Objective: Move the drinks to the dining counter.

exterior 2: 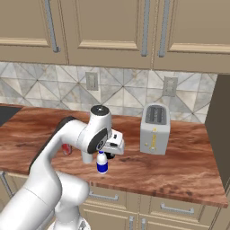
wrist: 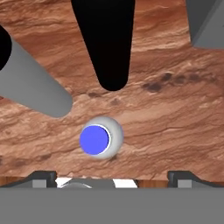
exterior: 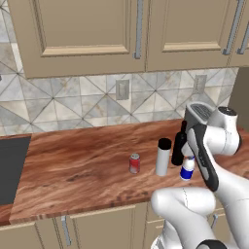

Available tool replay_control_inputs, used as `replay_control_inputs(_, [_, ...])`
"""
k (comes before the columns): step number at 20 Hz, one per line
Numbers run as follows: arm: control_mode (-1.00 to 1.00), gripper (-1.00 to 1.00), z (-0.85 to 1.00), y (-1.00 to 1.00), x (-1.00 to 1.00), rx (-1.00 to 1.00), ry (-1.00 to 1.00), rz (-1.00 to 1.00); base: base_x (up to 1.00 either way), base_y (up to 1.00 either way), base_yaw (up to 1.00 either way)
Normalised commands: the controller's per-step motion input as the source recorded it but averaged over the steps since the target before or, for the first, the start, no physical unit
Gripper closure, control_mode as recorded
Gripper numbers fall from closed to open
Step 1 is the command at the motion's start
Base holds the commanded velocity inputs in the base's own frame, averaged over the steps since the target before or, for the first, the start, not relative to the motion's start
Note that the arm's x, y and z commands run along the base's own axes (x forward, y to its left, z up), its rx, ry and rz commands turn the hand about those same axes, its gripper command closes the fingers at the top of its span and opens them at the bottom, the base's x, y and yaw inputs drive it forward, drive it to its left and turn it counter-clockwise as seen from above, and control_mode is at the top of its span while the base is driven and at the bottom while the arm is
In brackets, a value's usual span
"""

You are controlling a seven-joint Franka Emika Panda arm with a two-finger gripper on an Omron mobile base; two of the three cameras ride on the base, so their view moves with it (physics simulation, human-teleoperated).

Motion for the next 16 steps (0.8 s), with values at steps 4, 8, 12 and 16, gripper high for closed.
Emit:
replay_control_inputs(4, [-1.00, -1.00, -0.20, 0.03, 0.05, 0.00, 0.00, 0.00, 0.00, 0.00, 0.00])
replay_control_inputs(8, [-1.00, -1.00, -0.16, 0.05, 0.07, 0.00, 0.00, 0.00, 0.00, 0.00, 0.00])
replay_control_inputs(12, [-1.00, -1.00, -0.11, 0.02, 0.09, 0.00, 0.00, 0.00, 0.00, 0.00, 0.00])
replay_control_inputs(16, [-1.00, -1.00, -0.10, 0.00, 0.11, 0.00, 0.00, 0.00, 0.00, 0.00, 0.00])
